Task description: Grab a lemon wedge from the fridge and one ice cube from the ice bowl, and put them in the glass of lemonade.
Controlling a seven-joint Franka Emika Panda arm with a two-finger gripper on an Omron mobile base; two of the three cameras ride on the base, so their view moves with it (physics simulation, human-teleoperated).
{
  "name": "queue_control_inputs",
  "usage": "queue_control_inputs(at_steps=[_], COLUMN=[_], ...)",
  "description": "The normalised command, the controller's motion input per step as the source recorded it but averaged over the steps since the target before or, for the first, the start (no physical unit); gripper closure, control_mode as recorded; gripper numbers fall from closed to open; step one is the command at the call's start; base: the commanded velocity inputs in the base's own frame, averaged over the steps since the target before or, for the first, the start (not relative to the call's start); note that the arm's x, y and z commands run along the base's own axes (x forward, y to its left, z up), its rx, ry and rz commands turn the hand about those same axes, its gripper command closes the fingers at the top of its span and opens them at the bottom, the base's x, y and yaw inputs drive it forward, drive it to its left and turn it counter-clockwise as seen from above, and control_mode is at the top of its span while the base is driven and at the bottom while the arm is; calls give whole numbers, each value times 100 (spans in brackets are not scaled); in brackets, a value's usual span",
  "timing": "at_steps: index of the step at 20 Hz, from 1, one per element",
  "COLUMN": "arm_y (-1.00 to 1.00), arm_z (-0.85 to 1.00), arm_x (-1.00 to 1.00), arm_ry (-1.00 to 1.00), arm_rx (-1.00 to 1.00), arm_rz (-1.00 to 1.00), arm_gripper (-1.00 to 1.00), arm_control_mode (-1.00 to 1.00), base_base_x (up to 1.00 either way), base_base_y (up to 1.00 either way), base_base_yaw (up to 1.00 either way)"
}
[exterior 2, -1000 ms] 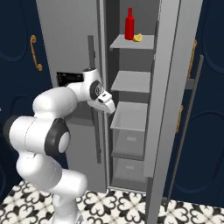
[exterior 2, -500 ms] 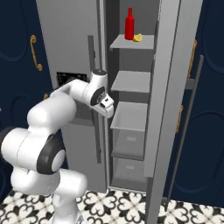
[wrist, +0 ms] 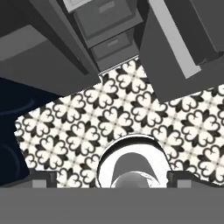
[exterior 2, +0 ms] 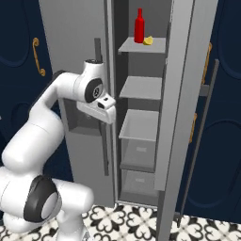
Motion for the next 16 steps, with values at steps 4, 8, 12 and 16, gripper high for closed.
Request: queue_control_inputs(at_steps=[4,8,12,16], arm_y=[0,0,27,0], arm_z=[-2,0,0,-6], arm_x=[-68,-3,-21,0], arm_ry=[7,-3,-4,-2], arm_rx=[-2,0,0,0], arm_rz=[0,0,0,0], arm_gripper=[-100,-100,-100,-100], arm_control_mode=[-100,-100,-100,-100], base_base_x=[0,0,0,0], base_base_y=[0,0,0,0], base_base_yaw=[0,0,0,0])
